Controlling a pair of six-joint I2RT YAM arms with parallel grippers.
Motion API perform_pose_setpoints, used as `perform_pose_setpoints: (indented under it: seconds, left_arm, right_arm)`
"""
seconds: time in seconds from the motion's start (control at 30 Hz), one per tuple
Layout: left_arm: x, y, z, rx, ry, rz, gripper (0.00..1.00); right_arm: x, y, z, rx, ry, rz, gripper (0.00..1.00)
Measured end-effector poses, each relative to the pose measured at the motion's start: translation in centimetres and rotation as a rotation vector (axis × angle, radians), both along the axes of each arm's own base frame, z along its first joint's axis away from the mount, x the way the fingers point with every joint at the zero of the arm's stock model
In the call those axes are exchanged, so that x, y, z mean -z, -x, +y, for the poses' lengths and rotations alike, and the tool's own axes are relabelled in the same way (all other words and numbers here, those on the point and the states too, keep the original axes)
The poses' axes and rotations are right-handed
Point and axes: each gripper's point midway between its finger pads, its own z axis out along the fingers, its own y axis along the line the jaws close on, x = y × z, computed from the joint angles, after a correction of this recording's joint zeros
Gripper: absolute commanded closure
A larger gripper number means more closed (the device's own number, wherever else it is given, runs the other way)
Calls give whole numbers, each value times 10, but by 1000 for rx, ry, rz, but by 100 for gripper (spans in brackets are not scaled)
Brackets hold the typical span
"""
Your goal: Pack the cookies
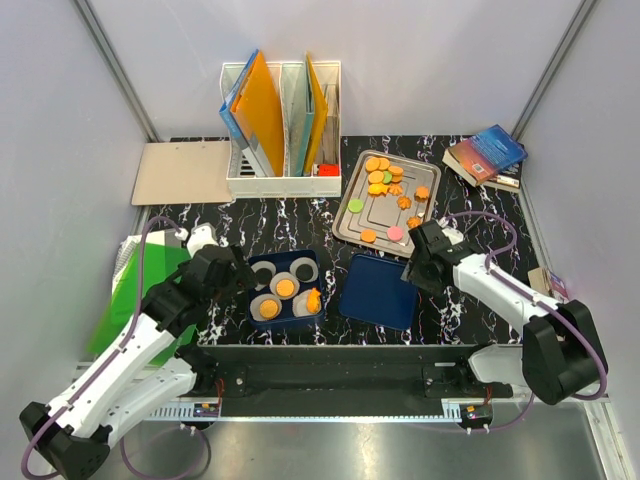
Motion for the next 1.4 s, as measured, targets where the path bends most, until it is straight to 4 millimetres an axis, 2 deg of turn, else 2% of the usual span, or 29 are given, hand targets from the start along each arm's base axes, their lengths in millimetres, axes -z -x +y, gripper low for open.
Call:
perform_pose_setpoints:
  seconds: [0.13,0.37,0.43,0.5,0.73,0.97,1.13,1.4]
  left_arm:
    - [4,0,-2,2,-1,20,1]
    - [8,1,-2,3,-4,33,1]
    - [8,1,-2,3,-4,33,1]
    - [8,1,-2,3,-4,33,1]
    - [8,1,-2,2,-3,33,1]
    - [8,1,-2,2,-3,33,1]
    - [10,0,-3,2,-9,41,1]
    - [13,-3,-5,3,-17,53,1]
  right_arm:
    - [4,0,1,15,-8,-1,45]
    - [38,10,1,13,5,91,58]
    - [37,4,7,8,-22,68,62]
    - [37,0,11,5,-39,58,71]
    - [38,-5,15,1,-54,42,93]
    - [36,1,12,-8,-47,49,100]
    - [15,8,7,-17,-44,26,100]
    - [-56,0,10,-46,-102,-133,100]
